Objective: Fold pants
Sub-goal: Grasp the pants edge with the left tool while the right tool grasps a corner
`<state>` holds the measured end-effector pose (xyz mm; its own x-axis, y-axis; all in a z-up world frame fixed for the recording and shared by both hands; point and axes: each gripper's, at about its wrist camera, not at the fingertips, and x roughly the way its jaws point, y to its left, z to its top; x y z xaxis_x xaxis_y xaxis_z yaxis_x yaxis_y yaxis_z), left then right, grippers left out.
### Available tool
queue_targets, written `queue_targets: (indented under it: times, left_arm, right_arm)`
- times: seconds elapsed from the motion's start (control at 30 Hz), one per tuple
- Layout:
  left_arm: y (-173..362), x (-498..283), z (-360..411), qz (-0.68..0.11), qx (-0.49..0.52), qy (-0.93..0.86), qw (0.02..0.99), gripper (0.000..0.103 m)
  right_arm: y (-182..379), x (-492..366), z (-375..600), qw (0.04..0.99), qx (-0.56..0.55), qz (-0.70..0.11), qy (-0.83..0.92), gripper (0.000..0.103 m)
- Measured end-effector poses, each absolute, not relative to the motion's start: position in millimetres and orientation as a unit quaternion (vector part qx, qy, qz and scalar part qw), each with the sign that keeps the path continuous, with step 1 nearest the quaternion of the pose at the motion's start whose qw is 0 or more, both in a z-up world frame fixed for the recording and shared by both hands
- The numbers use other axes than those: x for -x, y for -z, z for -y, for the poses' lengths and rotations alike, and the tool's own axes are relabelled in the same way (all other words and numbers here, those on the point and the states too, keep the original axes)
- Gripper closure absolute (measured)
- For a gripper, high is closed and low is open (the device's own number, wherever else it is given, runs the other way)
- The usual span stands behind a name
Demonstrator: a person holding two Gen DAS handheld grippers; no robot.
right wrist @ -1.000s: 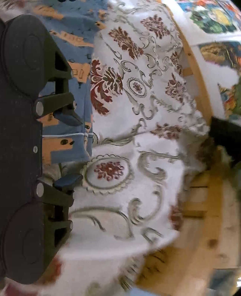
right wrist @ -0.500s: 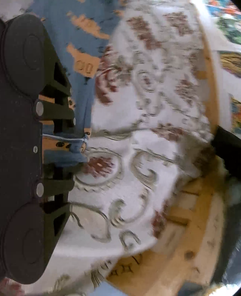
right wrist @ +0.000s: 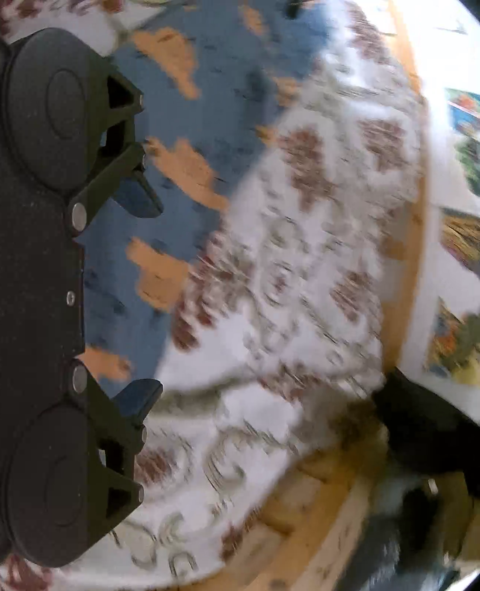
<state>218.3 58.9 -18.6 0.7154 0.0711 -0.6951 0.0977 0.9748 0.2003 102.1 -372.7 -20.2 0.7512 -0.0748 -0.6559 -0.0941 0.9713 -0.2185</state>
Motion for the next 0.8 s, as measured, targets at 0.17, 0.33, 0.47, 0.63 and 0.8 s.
queue_targets:
  times: [0.17,0.33,0.47,0.63,0.8]
  left_arm:
    - [26.5,-208.1,-87.9,-0.39,-0.041,0.001,0.92,0.023]
    - [7.9,-205.1,-66.3,-0.366,-0.025,0.017,0.93,0.016]
    - [3.3,-219.0,-44.7,-0.342,0.044,0.104,0.933,0.007]
    - [36.3,-248.4,-30.4,-0.391,0.151,0.141,0.897,0.007]
    - [61.3,-237.9,-25.0,-0.385,0.083,0.149,0.907,0.007]
  right_arm:
    - [37.1,-105.0,399.4,0.913,0.082,-0.398,0.044,0.005]
    - [3.9,-113.0,410.0,0.925,0.074,-0.372,0.024,0.003]
    - [-23.9,-163.7,395.4,0.912,0.08,-0.398,-0.052,0.002]
    - [-62.9,-250.3,368.1,0.877,0.022,-0.463,-0.128,0.002]
    - [-63.5,-325.1,317.6,0.808,-0.03,-0.562,-0.171,0.002]
